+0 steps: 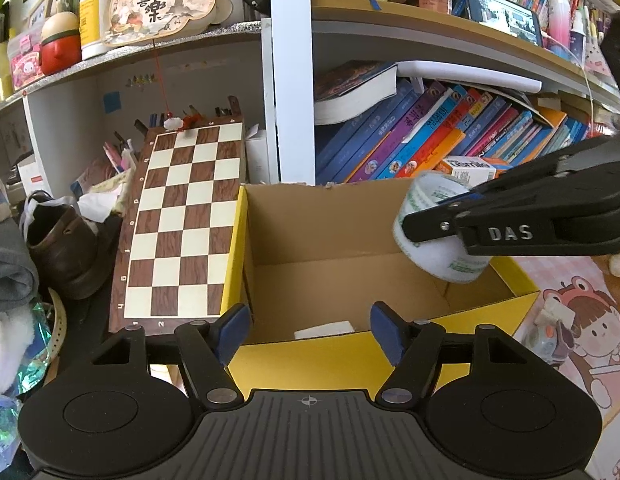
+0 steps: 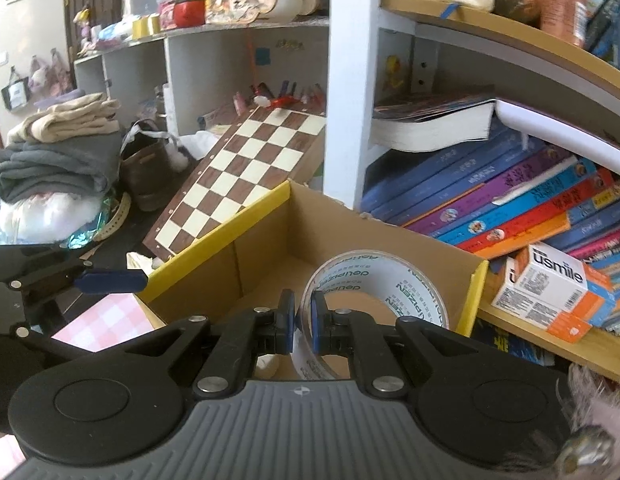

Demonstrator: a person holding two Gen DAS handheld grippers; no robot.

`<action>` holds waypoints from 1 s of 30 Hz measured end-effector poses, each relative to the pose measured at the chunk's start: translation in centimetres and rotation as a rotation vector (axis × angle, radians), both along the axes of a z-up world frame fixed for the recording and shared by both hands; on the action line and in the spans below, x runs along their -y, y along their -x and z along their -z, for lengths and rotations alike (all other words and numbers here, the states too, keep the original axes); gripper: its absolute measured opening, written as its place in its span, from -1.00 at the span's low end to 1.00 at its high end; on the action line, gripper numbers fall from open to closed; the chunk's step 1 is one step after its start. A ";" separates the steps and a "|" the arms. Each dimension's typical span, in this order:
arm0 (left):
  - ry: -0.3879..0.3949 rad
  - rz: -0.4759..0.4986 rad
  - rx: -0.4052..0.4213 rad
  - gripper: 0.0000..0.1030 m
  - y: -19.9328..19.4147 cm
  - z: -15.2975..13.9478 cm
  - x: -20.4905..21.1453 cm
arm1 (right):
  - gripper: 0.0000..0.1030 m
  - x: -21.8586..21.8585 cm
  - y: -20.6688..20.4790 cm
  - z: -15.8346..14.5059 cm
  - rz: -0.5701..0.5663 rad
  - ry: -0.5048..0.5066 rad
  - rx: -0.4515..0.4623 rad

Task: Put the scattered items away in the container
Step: 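Carry the tape roll with the right tool down into the yellow box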

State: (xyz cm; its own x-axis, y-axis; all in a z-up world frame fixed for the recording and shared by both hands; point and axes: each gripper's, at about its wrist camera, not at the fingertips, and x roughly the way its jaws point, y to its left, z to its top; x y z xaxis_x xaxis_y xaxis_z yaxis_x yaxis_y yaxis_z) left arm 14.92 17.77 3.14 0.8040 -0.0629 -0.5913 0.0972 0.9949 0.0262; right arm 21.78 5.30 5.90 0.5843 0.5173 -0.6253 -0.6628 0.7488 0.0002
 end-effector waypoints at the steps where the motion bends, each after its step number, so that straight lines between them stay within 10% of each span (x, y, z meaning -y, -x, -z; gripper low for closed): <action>1: -0.004 0.002 0.000 0.41 0.0 0.0 0.0 | -0.84 -0.2 -0.2 0.1 -0.006 0.005 -0.004; 30: -0.029 0.049 -0.014 0.43 -0.4 -0.1 0.6 | -0.83 -4.5 -8.2 5.3 -0.099 0.224 -0.153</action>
State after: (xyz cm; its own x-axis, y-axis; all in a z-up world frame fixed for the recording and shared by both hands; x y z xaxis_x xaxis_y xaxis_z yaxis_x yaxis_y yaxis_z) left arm 15.27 17.17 3.24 0.7921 -0.0848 -0.6045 0.1464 0.9878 0.0533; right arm 29.96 9.80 0.63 0.4279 0.4064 -0.8073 -0.7378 0.6729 -0.0524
